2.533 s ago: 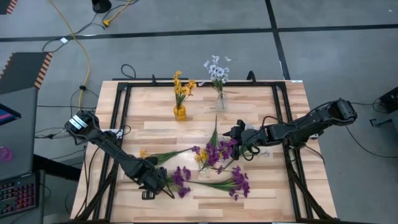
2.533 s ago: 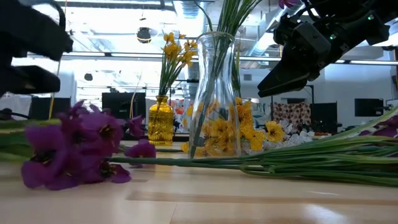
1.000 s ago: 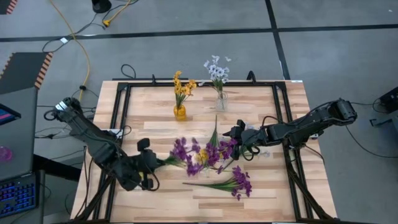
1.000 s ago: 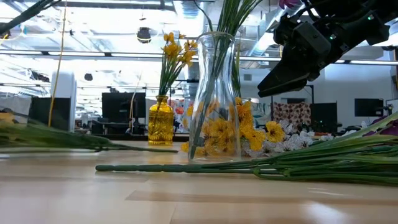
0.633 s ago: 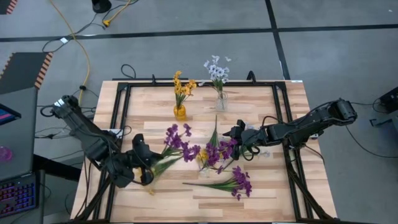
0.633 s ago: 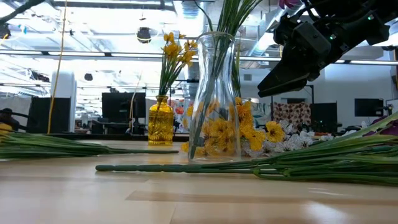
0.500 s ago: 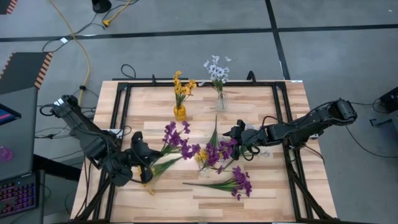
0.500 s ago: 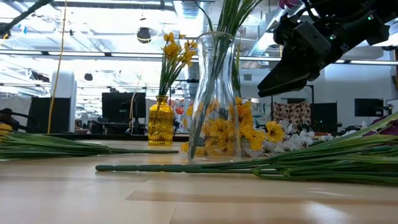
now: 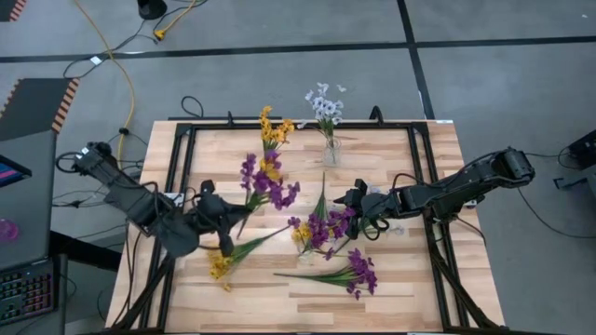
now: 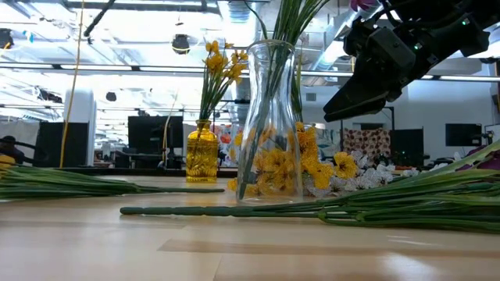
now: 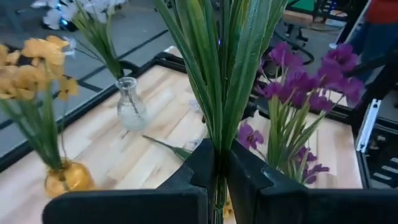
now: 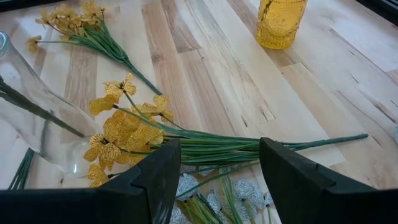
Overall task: Sort flowers into vase by color
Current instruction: Put the left violet flowers into the bottom transparent vase
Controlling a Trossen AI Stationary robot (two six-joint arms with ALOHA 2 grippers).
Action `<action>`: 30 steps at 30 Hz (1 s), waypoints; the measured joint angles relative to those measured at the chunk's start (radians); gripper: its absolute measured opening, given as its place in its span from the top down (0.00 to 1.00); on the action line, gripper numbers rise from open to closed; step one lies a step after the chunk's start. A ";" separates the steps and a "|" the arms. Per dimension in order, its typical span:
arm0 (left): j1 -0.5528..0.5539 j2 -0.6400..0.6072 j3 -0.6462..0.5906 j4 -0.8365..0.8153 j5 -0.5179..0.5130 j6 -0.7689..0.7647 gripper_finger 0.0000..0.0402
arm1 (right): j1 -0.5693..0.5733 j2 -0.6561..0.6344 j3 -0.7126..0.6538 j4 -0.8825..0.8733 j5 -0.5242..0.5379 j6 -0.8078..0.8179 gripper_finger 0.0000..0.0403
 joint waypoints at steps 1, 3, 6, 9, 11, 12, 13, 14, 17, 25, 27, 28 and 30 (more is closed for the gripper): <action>0.017 0.000 0.000 0.016 0.018 0.026 0.96 | 0.000 0.000 0.000 0.000 0.000 0.000 0.39; 0.033 0.001 -0.002 0.068 0.014 0.081 0.97 | 0.000 0.000 0.000 0.000 0.000 0.000 0.39; 0.028 0.000 -0.037 0.261 -0.077 0.198 0.99 | 0.000 0.000 0.000 0.000 0.000 0.000 0.39; 0.009 0.001 -0.121 0.484 -0.086 0.339 0.99 | 0.000 0.000 0.000 0.000 0.000 0.000 0.39; 0.003 0.005 -0.199 0.672 -0.053 0.414 0.99 | 0.000 0.000 0.000 0.000 0.000 -0.001 0.39; 0.003 0.007 -0.236 0.771 -0.020 0.451 0.99 | 0.000 0.000 0.000 0.000 0.000 -0.003 0.39; 0.003 0.008 -0.276 0.873 0.012 0.486 0.99 | 0.000 0.000 0.000 0.000 0.000 -0.003 0.39; 0.005 0.008 -0.315 0.972 0.044 0.520 0.99 | 0.000 0.000 0.000 -0.001 0.000 -0.003 0.39; 0.018 0.007 -0.411 1.233 0.168 0.604 1.00 | 0.000 0.000 0.000 0.000 0.000 -0.003 0.39; 0.072 0.092 -0.525 1.594 0.416 0.719 1.00 | -0.001 0.000 0.000 0.006 0.001 -0.002 0.39; 0.085 0.135 -0.525 1.644 0.472 0.747 1.00 | -0.001 0.000 0.000 0.007 0.001 -0.002 0.39; 0.090 0.157 -0.525 1.671 0.491 0.759 1.00 | -0.001 0.000 0.000 0.008 0.001 -0.002 0.39; 0.102 0.200 -0.525 1.725 0.509 0.782 1.00 | -0.001 0.000 0.000 0.008 0.001 -0.002 0.39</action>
